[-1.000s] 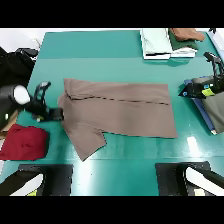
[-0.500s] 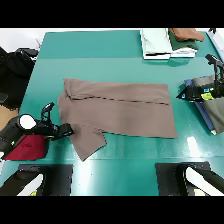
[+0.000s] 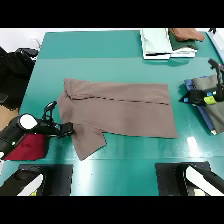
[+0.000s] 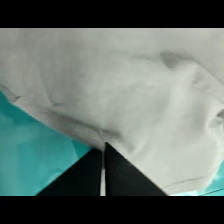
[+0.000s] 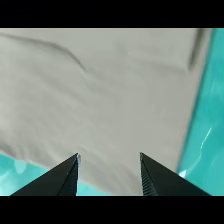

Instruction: Fold the shirts.

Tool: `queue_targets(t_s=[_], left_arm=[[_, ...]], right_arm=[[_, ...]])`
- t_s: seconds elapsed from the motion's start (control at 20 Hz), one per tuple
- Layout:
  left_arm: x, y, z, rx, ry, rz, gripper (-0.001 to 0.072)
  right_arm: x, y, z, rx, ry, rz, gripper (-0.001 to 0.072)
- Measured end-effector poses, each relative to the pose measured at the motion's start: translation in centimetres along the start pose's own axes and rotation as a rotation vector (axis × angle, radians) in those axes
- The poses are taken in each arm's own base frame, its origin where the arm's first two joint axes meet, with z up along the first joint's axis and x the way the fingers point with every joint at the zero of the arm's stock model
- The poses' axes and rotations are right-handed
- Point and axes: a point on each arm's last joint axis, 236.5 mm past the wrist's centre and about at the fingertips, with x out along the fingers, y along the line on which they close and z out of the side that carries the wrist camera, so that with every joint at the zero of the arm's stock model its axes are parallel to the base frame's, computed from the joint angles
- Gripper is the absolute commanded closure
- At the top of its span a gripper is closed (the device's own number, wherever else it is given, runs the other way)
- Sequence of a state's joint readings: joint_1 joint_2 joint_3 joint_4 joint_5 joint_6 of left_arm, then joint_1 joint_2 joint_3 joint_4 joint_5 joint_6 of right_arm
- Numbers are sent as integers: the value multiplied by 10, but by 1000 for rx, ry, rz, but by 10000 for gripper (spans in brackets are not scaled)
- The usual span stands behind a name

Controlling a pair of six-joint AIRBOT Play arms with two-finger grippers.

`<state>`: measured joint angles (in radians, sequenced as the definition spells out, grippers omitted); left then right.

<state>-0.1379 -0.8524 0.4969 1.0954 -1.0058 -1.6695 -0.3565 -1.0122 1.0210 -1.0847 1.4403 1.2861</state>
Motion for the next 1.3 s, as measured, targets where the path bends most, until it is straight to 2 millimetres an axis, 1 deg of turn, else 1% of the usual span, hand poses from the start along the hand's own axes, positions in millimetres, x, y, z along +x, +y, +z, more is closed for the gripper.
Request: queue_targets(t_s=[0.05, 0.1, 0.2, 0.25, 0.35, 0.4, 0.45, 0.55, 0.6, 0.65, 0.7, 0.8, 0.9, 1.0, 1.15, 1.25, 1.3], left_arm=[[-5, -1, 3, 22, -1, 11, 686], [-10, -2, 5, 43, 1, 19, 686], [-17, -4, 10, 75, -6, 30, 686], [-20, -6, 13, 85, -14, 32, 686], [-24, -7, 17, 98, -25, 34, 686], [-25, -8, 18, 105, -29, 35, 686], [-26, -8, 19, 113, -30, 37, 686], [-27, -8, 20, 123, -31, 37, 686], [-27, -8, 19, 127, -29, 38, 685], [-27, -9, 19, 129, -28, 38, 686], [-27, -8, 19, 132, -27, 39, 686], [-28, -9, 20, 138, -28, 40, 686], [-32, -12, 21, 152, -27, 38, 687], [-41, -17, 21, 171, -26, 34, 688], [-63, -24, 9, 205, -45, 20, 687], [-80, -27, -6, 219, -46, 15, 687], [-87, -27, -17, 227, -30, 15, 687]], right_arm=[[4, -15, -12, 43, 27, -16, 132], [10, -33, -29, 96, 66, -37, 108], [23, -61, -66, 210, 145, -57, 118], [31, -71, -83, 260, 180, -58, 120], [48, -81, -114, 342, 251, -45, 160], [57, -82, -127, 377, 285, -28, 161], [65, -81, -136, 408, 305, -6, 207], [81, -75, -140, 465, 315, 56, 265], [87, -73, -140, 484, 315, 76, 267], [91, -68, -139, 496, 316, 102, 326], [96, -64, -137, 499, 316, 119, 438], [105, -60, -132, 472, 300, 117, 694], [107, -53, -126, 417, 276, 111, 697], [101, -46, -116, 350, 245, 97, 696], [76, -41, -108, 229, 216, 35, 697], [56, -39, -109, 165, 206, -15, 697], [46, -40, -111, 141, 201, -44, 697]])
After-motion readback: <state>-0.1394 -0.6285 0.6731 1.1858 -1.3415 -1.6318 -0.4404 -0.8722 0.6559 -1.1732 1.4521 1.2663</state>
